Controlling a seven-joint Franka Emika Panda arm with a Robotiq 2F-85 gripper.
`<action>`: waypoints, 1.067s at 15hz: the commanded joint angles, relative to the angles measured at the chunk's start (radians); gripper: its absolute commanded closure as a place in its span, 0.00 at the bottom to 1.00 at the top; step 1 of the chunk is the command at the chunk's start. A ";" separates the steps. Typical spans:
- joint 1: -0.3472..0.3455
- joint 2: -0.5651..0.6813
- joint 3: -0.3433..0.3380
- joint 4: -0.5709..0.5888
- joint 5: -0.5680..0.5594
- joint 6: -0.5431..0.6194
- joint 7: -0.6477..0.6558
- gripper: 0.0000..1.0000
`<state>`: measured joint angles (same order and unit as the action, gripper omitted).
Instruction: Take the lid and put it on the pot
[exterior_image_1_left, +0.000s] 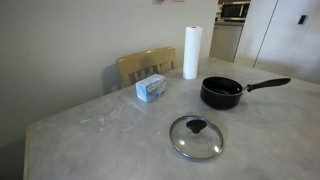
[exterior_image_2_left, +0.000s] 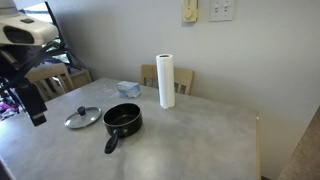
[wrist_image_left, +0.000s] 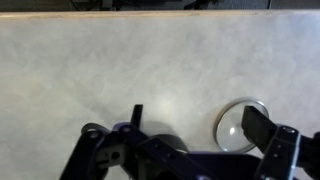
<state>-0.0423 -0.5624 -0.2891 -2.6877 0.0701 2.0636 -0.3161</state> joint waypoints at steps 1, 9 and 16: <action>0.079 0.020 0.077 -0.069 0.058 0.053 -0.056 0.00; 0.136 0.007 0.139 -0.091 0.098 0.059 -0.044 0.00; 0.285 0.107 0.116 -0.092 0.285 0.397 -0.211 0.00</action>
<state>0.1542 -0.5356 -0.1663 -2.7810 0.2484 2.2953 -0.4277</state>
